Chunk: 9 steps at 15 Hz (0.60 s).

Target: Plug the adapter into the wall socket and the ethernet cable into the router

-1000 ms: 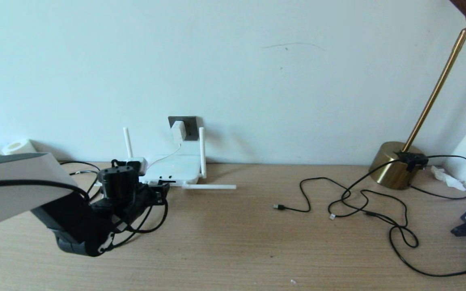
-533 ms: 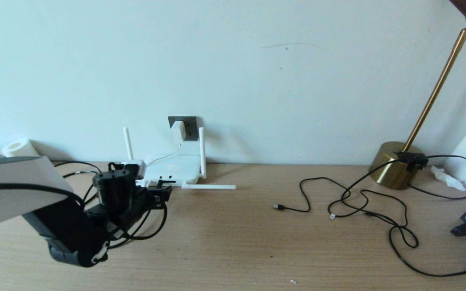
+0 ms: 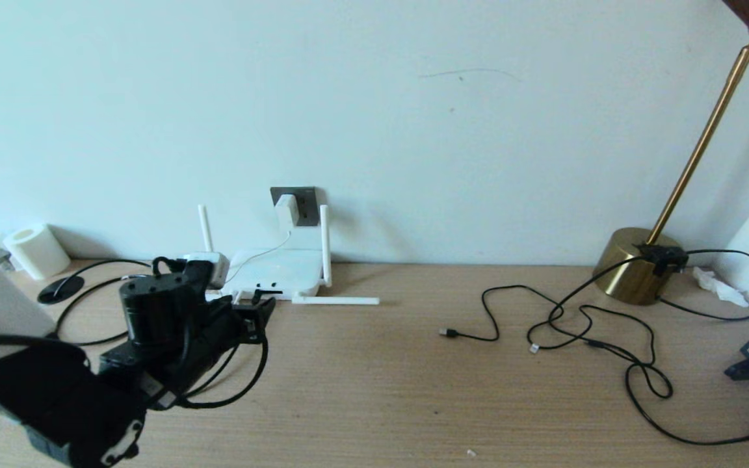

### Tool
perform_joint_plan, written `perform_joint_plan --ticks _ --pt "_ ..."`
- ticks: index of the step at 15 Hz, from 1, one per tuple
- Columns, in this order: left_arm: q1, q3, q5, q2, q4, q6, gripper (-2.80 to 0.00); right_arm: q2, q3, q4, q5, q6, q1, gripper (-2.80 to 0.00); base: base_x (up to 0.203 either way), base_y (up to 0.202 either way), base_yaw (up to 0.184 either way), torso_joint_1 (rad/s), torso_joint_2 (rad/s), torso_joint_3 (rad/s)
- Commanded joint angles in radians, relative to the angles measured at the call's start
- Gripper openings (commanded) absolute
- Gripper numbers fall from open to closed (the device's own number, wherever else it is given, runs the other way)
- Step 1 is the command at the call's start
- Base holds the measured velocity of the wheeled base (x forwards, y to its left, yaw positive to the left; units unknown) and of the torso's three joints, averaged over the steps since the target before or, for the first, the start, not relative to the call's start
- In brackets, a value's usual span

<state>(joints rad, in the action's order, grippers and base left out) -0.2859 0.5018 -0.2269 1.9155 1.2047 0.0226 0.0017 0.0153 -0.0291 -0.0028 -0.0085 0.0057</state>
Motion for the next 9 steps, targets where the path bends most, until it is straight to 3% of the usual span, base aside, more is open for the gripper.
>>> perform_joint_plan --ticks 1,5,9 --pt "-0.009 -0.021 -0.009 -0.105 0.005 0.002 -2.8 0.001 0.001 0.0 0.0 -0.001 0.0 -2.8 0.0 0.0 0.0 0.0 0.0 0.0" --pt "-0.022 -0.055 -0.021 -0.452 -0.109 0.056 -2.8 0.001 0.002 0.0 0.001 0.002 0.0 -2.8 0.0 0.0 0.0 0.0 0.0 0.0" --pt "-0.032 -0.11 -0.06 -0.921 -0.458 0.084 -2.8 0.001 0.002 0.0 0.001 0.002 0.0 -2.8 0.0 0.0 0.0 0.0 0.0 0.0"
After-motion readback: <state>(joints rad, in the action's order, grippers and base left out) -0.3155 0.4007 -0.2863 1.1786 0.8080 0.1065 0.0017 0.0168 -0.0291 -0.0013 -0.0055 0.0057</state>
